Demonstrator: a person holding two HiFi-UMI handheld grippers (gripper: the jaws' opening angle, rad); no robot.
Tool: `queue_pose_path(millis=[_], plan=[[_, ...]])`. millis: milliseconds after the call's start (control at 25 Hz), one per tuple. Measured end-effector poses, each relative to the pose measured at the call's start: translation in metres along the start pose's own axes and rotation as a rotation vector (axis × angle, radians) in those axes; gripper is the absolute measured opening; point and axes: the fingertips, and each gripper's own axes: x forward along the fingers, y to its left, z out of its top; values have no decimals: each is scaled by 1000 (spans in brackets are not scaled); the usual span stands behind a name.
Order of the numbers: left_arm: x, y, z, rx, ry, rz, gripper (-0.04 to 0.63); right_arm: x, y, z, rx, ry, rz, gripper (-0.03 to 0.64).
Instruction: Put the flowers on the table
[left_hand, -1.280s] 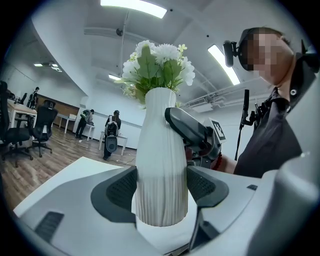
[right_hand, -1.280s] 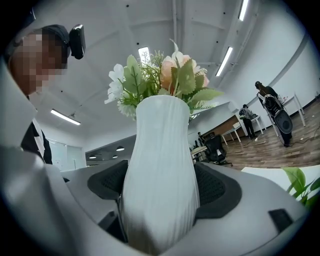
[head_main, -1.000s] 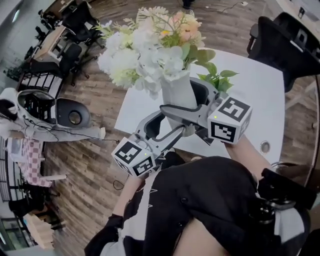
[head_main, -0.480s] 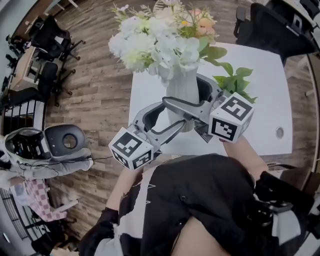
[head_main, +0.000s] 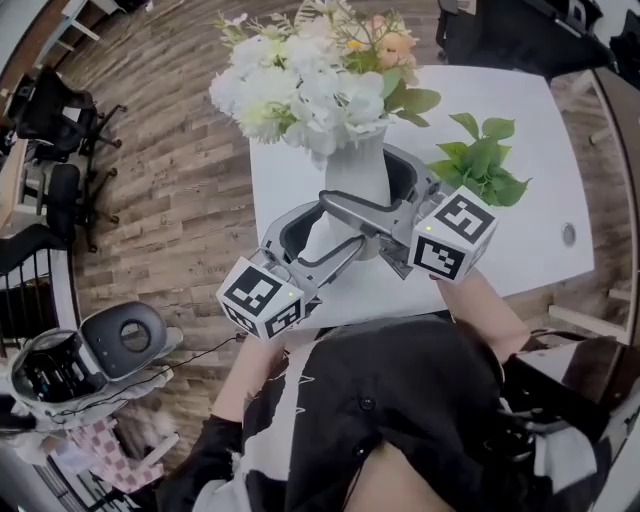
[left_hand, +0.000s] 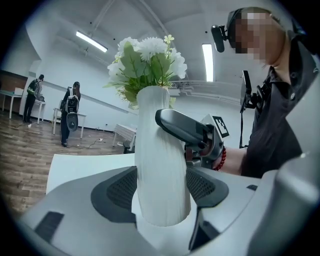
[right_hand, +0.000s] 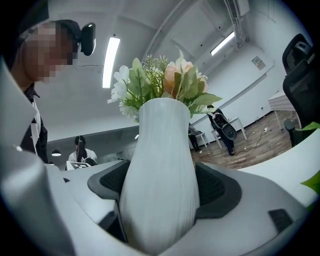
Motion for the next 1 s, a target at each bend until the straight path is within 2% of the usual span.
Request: queue_pose_path(millis=[360, 560, 760, 1000], plan=[[11, -5, 2, -42, 27, 6, 320, -9, -4, 5, -71, -10, -41, 430], [24, 12, 3, -18, 22, 17, 311, -3, -16, 8, -150, -36, -41, 429], [24, 16, 4, 9, 11, 6, 311, -1, -18, 9, -151, -63, -55, 429], [29, 20, 1, 12, 13, 13, 310, 0, -23, 6, -172, -50, -45, 428]])
